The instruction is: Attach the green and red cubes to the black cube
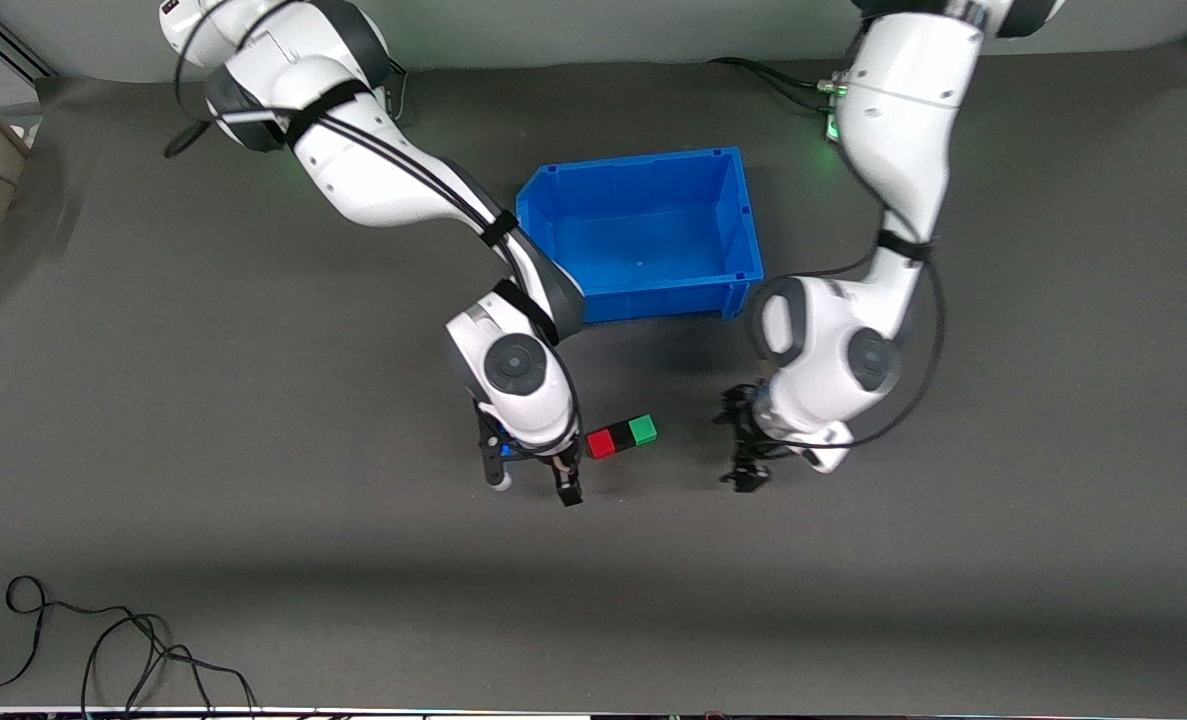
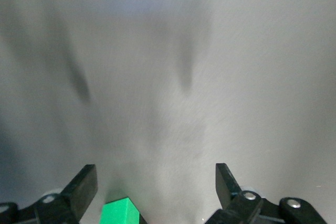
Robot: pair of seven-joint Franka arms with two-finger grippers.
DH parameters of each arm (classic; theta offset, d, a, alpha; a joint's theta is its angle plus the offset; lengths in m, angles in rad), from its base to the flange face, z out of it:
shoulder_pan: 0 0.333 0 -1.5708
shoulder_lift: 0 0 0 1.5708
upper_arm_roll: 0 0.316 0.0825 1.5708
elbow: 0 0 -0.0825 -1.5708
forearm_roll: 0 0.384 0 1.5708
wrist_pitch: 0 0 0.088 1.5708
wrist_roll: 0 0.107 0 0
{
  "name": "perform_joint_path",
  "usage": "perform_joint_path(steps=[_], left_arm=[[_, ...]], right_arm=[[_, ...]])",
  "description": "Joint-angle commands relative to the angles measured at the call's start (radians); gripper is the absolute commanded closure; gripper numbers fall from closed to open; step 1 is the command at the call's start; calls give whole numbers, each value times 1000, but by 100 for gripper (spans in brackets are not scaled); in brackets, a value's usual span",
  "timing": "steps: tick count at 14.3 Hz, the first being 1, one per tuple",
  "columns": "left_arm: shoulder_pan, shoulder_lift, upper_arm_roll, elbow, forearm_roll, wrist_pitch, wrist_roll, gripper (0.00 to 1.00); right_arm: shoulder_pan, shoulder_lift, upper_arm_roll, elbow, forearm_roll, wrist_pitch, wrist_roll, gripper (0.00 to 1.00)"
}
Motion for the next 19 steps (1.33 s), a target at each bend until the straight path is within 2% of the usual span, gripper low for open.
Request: perform_joint_path(steps=[1,4,9,13,16,19], left_arm=[[85,-89,40,-21,37,-184,203,0],[157,-158,112,-18,203,-379,423,0],[306,-319,142,8,382,-629,824,0],[346,-410,142,80,480,-794,1049,0],[332,-487,132,91,566,-803,1240,0],[322,-559,120,87,607,-823,1463,0]], right_arm=[[-36,-249,-17,-265,-16,-5,-60,0],[-108,-459,-19,-468,-21,-5,-215,0],[-234,-694,-3,-637,-12,-54,-548,0],[-328,-834,7,-651,-10,-231,-790,0],[-420,-947,24,-665,5,-382,-1110,0],[-503,-995,14,-662,10,-426,-1348,0]])
